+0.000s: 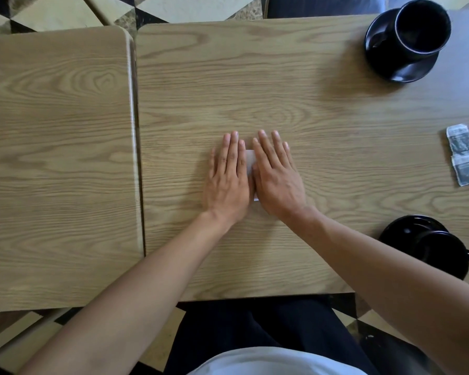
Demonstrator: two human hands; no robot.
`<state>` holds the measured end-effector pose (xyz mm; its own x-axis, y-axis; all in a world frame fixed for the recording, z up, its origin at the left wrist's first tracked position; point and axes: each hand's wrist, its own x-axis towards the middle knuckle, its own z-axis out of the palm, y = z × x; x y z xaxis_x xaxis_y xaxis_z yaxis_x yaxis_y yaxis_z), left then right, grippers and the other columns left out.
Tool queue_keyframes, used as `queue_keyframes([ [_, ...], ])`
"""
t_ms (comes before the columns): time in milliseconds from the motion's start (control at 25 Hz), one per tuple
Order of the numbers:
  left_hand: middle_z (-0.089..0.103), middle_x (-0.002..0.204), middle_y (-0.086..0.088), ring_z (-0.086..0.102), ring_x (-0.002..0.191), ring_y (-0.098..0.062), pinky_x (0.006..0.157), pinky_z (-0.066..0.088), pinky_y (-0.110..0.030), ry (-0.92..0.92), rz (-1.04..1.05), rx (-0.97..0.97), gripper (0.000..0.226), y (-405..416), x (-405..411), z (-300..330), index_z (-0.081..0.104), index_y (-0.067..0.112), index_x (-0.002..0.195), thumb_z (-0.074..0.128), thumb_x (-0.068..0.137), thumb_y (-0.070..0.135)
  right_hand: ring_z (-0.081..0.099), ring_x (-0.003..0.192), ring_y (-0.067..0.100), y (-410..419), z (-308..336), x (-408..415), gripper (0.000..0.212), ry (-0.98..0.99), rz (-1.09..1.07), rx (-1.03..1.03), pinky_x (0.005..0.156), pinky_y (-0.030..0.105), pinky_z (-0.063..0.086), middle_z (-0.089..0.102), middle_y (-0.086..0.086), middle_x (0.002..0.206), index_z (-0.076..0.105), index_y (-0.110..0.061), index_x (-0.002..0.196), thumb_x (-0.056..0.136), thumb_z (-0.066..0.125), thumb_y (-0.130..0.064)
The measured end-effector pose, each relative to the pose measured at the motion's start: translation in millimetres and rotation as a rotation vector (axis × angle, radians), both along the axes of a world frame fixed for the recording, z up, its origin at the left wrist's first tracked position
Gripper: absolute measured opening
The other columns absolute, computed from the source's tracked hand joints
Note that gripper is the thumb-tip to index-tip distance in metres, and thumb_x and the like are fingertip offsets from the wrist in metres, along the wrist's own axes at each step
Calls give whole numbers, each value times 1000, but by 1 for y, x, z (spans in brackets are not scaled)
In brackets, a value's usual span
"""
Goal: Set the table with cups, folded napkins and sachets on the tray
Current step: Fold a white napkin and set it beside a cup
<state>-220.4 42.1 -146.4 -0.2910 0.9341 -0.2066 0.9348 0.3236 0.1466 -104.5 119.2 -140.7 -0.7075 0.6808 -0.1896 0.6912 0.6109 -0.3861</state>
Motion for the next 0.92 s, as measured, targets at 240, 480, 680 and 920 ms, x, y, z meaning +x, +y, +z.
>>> queue_keyframes([
  [240, 12, 166, -27, 8, 156, -37, 123, 14, -58, -4, -6, 109, 76, -4, -3, -16, 18, -7, 156, 36, 103, 44, 9, 159, 31, 7, -22, 19, 64, -23, 24, 130, 128, 52, 9, 16, 6, 171, 21, -9, 162, 107, 28, -42],
  [480, 14, 165, -28, 10, 155, -40, 124, 11, -60, -61, -4, 88, 76, -6, -5, -8, 22, -5, 156, 38, 101, 45, 6, 159, 28, 9, -17, 20, 65, -48, 25, 96, 128, 51, 4, 15, 5, 172, 20, -13, 163, 107, 33, -43],
  [680, 47, 145, -28, 44, 132, -46, 115, 31, -51, -216, 175, 260, 55, -6, -24, 15, 46, -7, 142, 53, 98, 26, 27, 148, 38, 26, 10, 11, 59, 39, -71, -83, 123, 48, 23, 40, 14, 155, 53, -8, 139, 87, 64, -34],
  [920, 53, 118, -10, 45, 110, -33, 94, 40, -44, -220, 209, 12, 33, 20, -34, 36, 57, 11, 107, 64, 83, 32, 39, 123, 32, 43, 23, 4, 43, 52, -140, -196, 109, 36, 36, 48, 7, 130, 63, -15, 113, 74, 76, -27],
])
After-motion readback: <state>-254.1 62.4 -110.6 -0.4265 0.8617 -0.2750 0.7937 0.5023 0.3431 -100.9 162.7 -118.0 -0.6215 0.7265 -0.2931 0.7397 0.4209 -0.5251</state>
